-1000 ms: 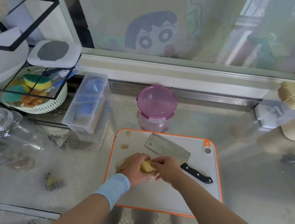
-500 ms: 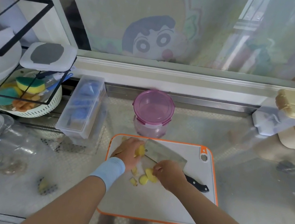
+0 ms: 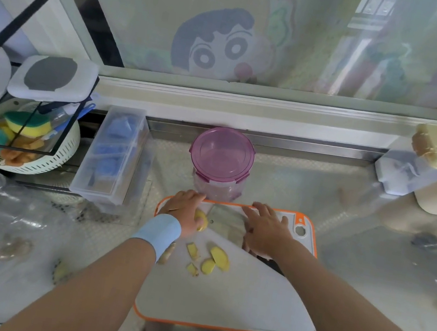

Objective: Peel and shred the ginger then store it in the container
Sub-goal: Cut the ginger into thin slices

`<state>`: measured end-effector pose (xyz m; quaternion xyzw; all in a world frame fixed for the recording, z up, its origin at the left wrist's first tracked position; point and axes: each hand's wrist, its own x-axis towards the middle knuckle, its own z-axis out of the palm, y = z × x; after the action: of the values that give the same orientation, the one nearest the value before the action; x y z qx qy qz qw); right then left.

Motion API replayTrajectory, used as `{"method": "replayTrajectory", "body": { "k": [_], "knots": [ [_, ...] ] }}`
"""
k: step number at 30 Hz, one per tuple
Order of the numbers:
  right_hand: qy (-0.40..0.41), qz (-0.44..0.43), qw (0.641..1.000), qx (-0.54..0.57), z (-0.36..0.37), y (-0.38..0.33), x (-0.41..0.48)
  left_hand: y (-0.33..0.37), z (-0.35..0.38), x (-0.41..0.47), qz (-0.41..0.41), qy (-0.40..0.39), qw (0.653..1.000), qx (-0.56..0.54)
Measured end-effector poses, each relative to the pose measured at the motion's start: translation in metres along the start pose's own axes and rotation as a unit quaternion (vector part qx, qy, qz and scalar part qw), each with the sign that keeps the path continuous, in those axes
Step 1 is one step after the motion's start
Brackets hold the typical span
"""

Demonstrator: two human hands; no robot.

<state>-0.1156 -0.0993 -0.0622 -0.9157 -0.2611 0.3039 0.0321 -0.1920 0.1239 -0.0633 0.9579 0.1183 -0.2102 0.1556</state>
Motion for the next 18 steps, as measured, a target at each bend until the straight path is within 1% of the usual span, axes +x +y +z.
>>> {"method": "replayTrajectory", "body": {
  "k": [3,10,14,16,18],
  "knots": [
    [0.023,-0.016,1.0,-0.011,0.0,0.004,-0.001,-0.003,0.003,-0.001,0.014,0.004,1.0,0.023],
    [0.035,-0.015,0.999,-0.017,0.01,0.0,-0.017,-0.006,0.024,-0.021,0.036,0.035,0.998,0.033],
    [0.02,-0.001,0.998,-0.067,0.012,-0.007,-0.03,-0.011,0.031,-0.04,0.049,0.057,0.997,-0.007],
    [0.054,0.008,0.993,-0.104,0.016,-0.017,-0.038,-0.015,0.031,-0.058,0.062,0.097,0.992,-0.044],
    [0.125,-0.019,0.987,-0.103,0.025,-0.032,-0.048,-0.023,0.036,-0.082,0.102,0.149,0.982,-0.058]
  ]
}}
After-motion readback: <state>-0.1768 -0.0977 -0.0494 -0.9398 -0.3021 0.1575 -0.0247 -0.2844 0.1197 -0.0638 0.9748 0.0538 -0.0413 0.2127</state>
